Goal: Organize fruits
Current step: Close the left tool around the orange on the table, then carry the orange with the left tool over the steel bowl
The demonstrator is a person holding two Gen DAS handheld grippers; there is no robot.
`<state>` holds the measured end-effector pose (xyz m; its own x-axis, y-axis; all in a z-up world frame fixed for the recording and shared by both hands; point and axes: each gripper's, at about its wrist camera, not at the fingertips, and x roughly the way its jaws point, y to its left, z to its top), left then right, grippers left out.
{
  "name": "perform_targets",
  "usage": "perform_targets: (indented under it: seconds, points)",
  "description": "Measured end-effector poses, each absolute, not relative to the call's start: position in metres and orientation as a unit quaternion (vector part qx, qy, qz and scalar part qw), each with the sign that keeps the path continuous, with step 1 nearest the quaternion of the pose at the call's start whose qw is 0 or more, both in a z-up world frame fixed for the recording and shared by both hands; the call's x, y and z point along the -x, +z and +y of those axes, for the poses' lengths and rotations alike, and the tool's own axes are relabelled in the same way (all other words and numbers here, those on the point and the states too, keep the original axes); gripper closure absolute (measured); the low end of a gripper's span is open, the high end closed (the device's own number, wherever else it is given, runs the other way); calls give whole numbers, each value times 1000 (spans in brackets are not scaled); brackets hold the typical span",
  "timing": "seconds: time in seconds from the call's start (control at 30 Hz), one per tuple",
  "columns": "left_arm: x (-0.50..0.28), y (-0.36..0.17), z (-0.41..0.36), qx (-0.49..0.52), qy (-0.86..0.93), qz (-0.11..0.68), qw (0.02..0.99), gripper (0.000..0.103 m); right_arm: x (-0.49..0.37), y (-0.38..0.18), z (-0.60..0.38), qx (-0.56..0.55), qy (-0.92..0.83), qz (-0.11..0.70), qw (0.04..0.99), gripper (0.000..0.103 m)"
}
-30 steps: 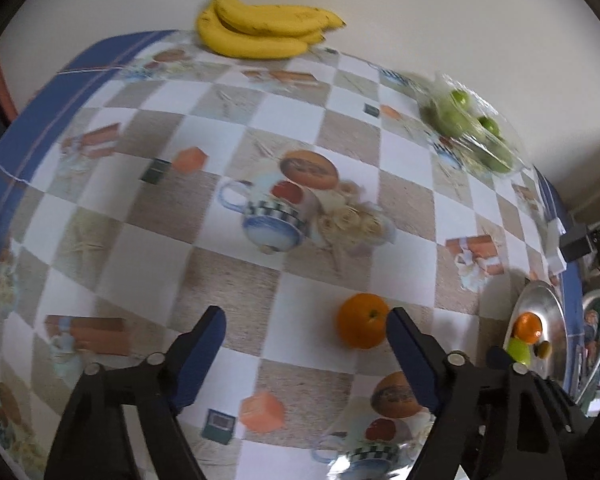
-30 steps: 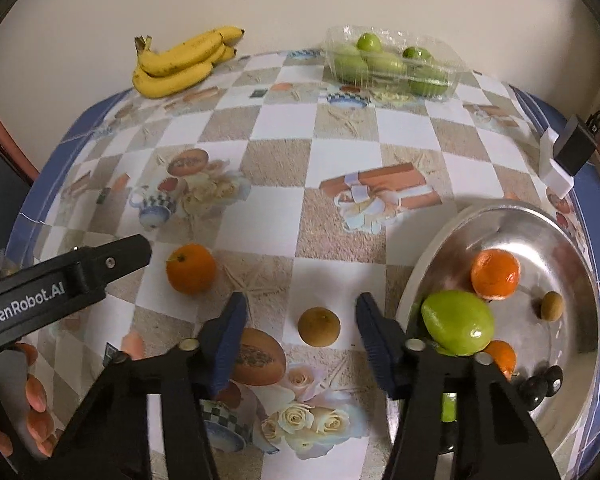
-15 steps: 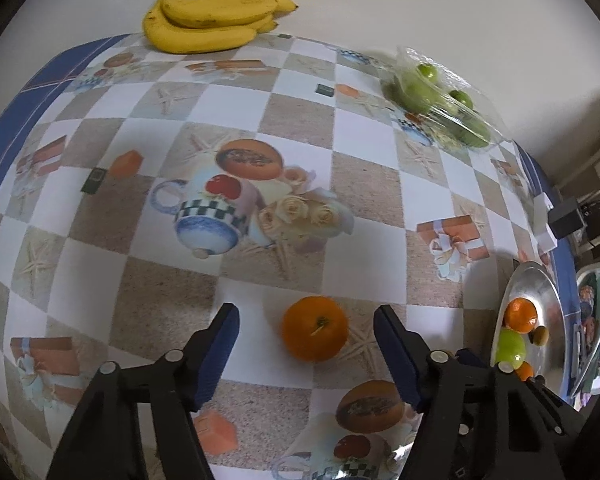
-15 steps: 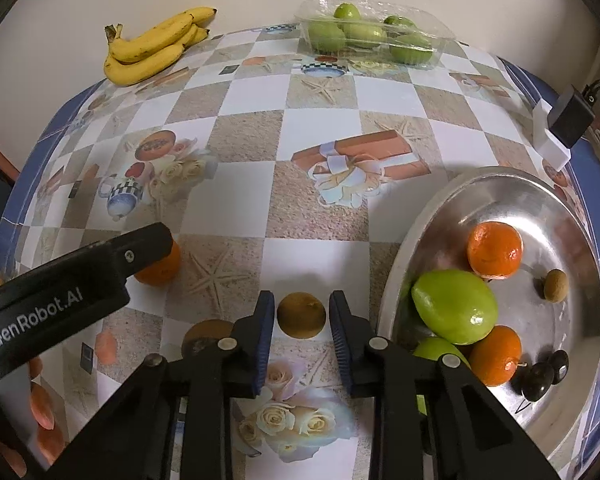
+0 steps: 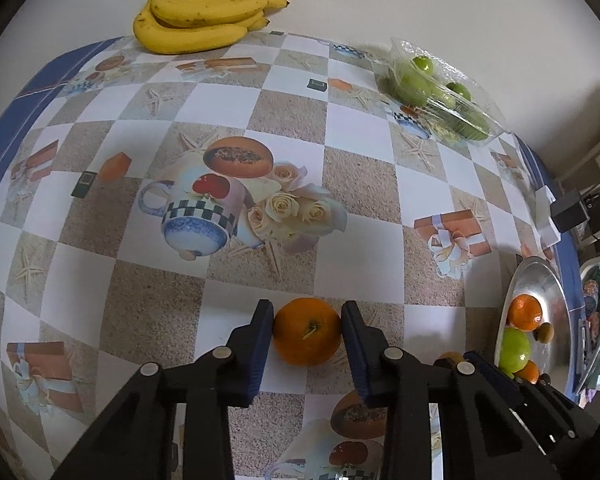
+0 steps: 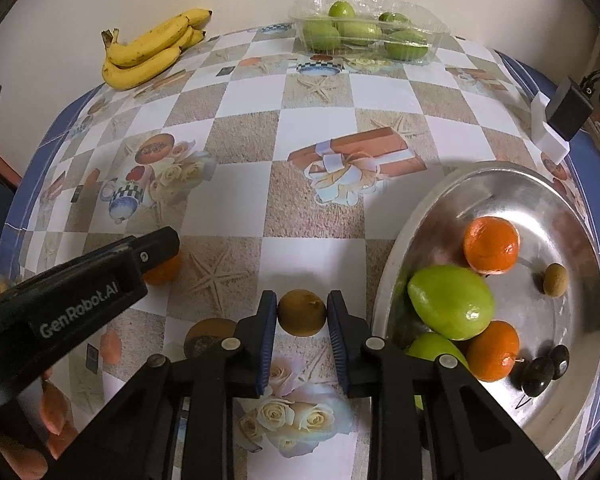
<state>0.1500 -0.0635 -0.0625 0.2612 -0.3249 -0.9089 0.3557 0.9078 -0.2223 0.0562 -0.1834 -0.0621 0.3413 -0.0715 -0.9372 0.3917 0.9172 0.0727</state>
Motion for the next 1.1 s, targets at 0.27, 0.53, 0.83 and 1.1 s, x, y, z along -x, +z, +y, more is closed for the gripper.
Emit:
perform_targets:
  seconds: [0.27, 0.53, 0.83, 1.1]
  points:
    - [-148, -41, -59, -16, -210, 550, 808, 66, -53, -45, -186, -153, -146, 539, 815, 76]
    - [-144, -15, -50, -19, -206, 529, 823, 66, -49, -28, -185, -148, -149, 532, 821, 76]
    - [-137, -5, -42, -19, -194, 524, 829, 67, -42, -18, -189, -141, -156, 529, 822, 76]
    - [-130, -2, -44, -32, -188, 524, 830, 67, -32, -14, -203, -142, -171, 530, 818, 76]
